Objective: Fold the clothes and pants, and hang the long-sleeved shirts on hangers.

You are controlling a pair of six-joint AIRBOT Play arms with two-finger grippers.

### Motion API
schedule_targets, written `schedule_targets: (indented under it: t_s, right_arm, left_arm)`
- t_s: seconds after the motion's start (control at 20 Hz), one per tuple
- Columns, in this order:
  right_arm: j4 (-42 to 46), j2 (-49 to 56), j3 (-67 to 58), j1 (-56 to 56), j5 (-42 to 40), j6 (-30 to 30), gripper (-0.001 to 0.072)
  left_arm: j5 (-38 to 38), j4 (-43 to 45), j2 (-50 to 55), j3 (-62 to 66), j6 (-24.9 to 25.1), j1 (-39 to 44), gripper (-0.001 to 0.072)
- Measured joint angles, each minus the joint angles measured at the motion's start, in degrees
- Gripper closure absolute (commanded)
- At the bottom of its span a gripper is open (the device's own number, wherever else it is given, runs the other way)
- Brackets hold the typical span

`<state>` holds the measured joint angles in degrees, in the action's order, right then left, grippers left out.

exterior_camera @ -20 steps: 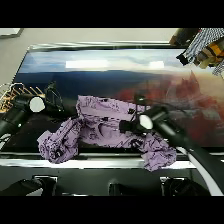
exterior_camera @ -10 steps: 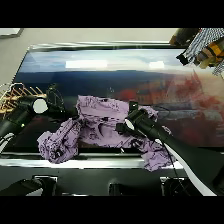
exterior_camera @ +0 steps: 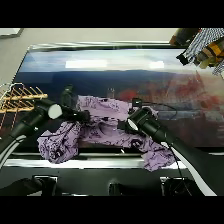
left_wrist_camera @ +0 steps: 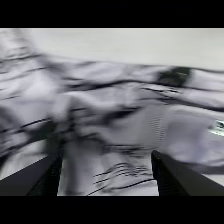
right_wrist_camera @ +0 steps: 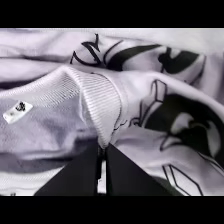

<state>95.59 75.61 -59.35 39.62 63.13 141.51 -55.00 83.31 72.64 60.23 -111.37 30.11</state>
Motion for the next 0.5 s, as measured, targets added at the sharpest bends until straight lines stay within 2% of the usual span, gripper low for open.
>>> schedule_targets:
  t_s: [0.2, 0.45, 0.5]
  right_arm:
    - [-0.68, -0.98, 0.0, 0.0, 1.9, -1.05, 0.0673]
    - [-3.04, -1.31, 0.0, 0.0, 2.82, -1.53, 0.0674]
    - [-3.52, -1.4, 0.0, 0.0, 2.91, -1.68, 0.0674]
  left_arm:
    - [3.58, 0.5, 4.61, 0.11, -0.52, 5.88, 0.0089]
    - [4.9, 2.4, 9.14, 0.2, -6.25, 7.98, 0.0114]
    - [4.96, 2.86, 9.75, 0.2, -7.3, 8.13, 0.0273]
